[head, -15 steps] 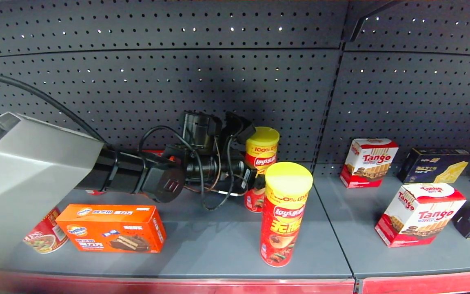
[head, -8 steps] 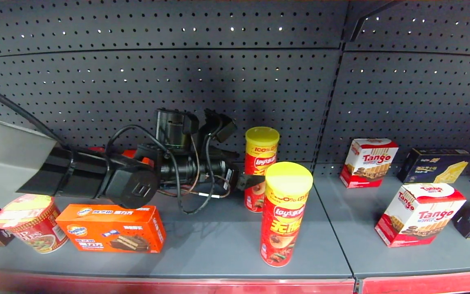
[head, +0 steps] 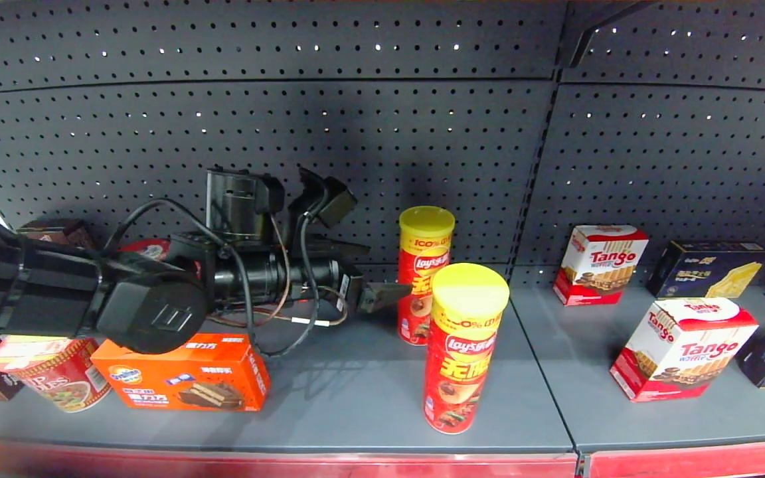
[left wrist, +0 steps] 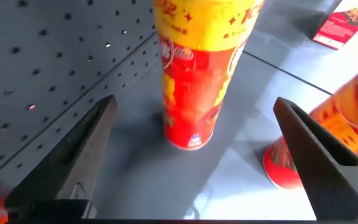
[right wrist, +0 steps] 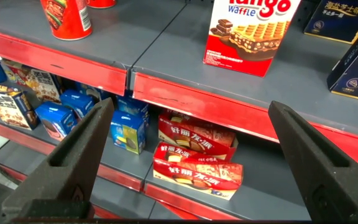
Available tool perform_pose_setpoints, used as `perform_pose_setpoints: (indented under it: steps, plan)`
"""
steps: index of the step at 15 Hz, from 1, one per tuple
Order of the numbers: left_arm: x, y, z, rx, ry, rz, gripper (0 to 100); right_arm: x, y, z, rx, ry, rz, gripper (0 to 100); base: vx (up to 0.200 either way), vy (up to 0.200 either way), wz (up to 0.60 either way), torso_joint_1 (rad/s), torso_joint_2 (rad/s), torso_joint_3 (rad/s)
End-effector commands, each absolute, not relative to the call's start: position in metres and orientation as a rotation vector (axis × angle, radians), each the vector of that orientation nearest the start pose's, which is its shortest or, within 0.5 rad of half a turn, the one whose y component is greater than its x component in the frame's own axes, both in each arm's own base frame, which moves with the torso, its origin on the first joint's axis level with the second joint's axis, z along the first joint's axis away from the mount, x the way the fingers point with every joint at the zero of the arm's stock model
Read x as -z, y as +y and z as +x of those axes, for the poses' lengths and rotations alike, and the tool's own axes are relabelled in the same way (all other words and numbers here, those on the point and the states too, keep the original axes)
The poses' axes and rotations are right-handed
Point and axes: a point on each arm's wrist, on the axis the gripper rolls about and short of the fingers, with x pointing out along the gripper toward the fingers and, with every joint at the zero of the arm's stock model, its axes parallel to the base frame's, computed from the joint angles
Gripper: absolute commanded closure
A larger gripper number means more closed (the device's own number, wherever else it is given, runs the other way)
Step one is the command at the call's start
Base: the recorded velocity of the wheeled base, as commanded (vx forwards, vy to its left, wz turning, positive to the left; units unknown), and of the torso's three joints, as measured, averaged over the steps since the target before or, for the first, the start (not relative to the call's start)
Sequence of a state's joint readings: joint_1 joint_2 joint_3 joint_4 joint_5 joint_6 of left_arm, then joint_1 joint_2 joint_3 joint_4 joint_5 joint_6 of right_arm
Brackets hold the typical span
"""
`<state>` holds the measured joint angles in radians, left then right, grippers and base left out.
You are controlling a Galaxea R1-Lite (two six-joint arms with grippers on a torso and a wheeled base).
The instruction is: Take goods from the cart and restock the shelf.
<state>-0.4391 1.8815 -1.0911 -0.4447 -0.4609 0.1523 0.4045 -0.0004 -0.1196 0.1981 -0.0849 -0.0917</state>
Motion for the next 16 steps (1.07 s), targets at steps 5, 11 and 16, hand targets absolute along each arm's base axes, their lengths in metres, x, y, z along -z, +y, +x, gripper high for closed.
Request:
perform_pose_setpoints:
  steps: [5, 11, 16]
  plan:
    - [-0.210, -0.125, 0.271, 0.871, 0.217, 0.130, 0, -0.088, -0.015, -0.030, -0.325, 0.061, -0.110, 0, 0.000, 0.000, 0.00, 0.000, 0.00, 0.000]
    - [-0.230, -0.089, 0.212, 0.760, 0.144, 0.139, 0, -0.088, -0.014, -0.030, -0.358, 0.055, -0.130, 0, 0.000, 0.000, 0.00, 0.000, 0.00, 0.000]
    - [-0.241, -0.048, 0.133, 0.553, 0.096, 0.171, 0, -0.088, -0.014, -0.030, -0.358, 0.059, -0.115, 0, 0.000, 0.000, 0.00, 0.000, 0.00, 0.000]
